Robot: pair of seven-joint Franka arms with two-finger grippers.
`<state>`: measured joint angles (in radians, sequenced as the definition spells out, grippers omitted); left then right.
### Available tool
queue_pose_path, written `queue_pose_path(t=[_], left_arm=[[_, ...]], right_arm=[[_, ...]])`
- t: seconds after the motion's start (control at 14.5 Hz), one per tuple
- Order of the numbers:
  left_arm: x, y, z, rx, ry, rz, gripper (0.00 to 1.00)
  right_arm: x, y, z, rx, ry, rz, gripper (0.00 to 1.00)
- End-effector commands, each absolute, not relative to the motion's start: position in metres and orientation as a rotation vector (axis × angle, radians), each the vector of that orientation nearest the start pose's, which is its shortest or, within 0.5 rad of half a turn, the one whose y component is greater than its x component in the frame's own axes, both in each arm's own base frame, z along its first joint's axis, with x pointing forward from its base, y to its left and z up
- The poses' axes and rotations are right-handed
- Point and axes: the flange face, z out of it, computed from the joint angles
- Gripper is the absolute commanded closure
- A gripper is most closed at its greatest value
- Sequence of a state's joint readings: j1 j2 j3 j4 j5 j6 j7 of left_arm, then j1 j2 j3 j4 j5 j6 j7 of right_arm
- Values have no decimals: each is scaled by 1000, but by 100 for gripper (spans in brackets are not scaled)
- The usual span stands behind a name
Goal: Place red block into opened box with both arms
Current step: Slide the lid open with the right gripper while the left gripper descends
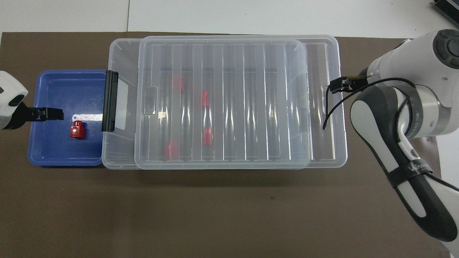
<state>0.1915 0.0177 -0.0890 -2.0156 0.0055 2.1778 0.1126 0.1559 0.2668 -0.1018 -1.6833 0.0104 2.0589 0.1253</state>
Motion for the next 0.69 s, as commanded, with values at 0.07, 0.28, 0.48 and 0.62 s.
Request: queue_pose_path(t=[0.07,0.28,0.48,0.62], left_arm=[[564,72,421,-3109,6,-263,0],[558,79,398,-3105,-15,-287,0],[564,83,366,-3114,-24,-268,0],[565,81,348,-3121,-27,-251,0]], right_arm=[[646,21,460,-3163,89,-160,0],[645,5,463,-3212,87,-160,0],[644,-4,463,-3223,102,-143,0],[643,-13,462,-3247,102,-135,0]])
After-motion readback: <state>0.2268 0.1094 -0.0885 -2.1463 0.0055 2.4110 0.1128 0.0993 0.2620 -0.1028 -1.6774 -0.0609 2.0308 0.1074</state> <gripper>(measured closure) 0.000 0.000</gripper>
